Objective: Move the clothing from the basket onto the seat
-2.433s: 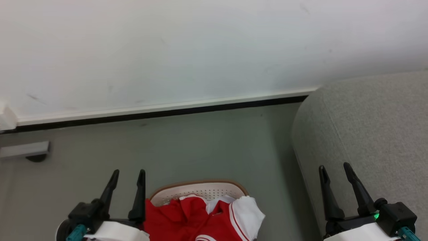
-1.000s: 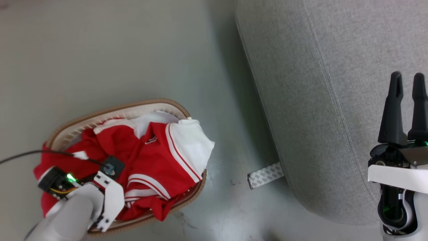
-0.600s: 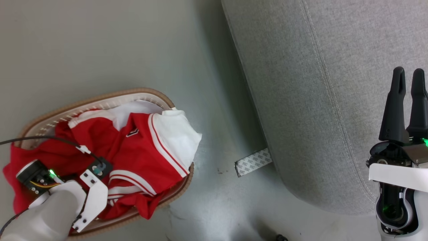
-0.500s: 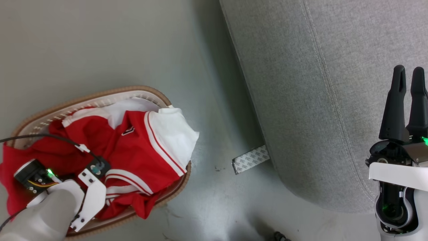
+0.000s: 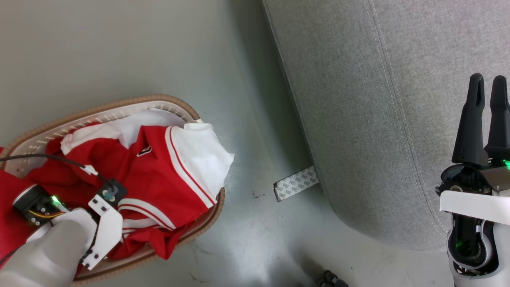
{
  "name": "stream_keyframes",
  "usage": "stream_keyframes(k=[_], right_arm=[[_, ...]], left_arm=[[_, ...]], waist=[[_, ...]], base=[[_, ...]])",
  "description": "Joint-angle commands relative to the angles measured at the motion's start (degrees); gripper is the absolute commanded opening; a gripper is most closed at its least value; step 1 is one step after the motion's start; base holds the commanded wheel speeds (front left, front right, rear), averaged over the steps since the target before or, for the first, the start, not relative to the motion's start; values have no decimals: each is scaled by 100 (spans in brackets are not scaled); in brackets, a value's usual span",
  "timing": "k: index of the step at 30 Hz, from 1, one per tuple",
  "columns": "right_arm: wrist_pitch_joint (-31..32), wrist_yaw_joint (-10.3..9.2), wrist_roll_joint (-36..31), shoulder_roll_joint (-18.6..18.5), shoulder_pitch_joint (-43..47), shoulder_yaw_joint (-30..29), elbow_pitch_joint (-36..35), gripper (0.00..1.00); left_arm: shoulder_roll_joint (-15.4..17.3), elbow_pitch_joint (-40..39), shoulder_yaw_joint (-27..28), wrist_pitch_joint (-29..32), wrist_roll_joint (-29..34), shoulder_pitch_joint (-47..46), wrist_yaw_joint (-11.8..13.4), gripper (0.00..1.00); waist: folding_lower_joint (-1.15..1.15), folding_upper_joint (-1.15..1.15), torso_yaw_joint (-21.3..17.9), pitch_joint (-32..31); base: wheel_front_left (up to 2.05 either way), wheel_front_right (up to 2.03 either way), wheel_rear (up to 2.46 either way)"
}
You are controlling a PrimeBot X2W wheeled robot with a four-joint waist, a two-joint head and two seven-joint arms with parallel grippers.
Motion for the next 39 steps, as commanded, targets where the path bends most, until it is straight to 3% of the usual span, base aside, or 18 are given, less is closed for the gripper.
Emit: stream_keyframes(k=[1,8,12,28,33,39], right_arm=[[4,-12,-11,-3,-69,-14,26,100],[4,-12,-168,-4,-91,-26,89,100],[4,-12,-301,-3,-9,-83,136,100],[4,-12,-1005,-10,495,6,461,100],[4,-12,-1081,-8,680,-13,591,100],[4,-12,-1146,-9,950,-33,694,100]], left_arm=[[55,45,-24,-34,-49,-28,10,0],[-48,98,-202,-280,-451,70,9,0],[-237,148,-9,-582,-795,155,9,0],[-1358,185,570,-1990,-1684,804,79,0],[-1529,-128,677,-2130,-1792,987,72,0],[-1543,-939,848,-2154,-1834,1254,242,0]], waist=[[0,0,16,-26],[0,0,120,-418],[0,0,279,-832],[0,0,1441,-2781],[0,0,1775,-3311],[0,0,2148,-3782]], base=[[0,0,0],[0,0,0],[0,0,0],[0,0,0],[0,0,0],[0,0,0]])
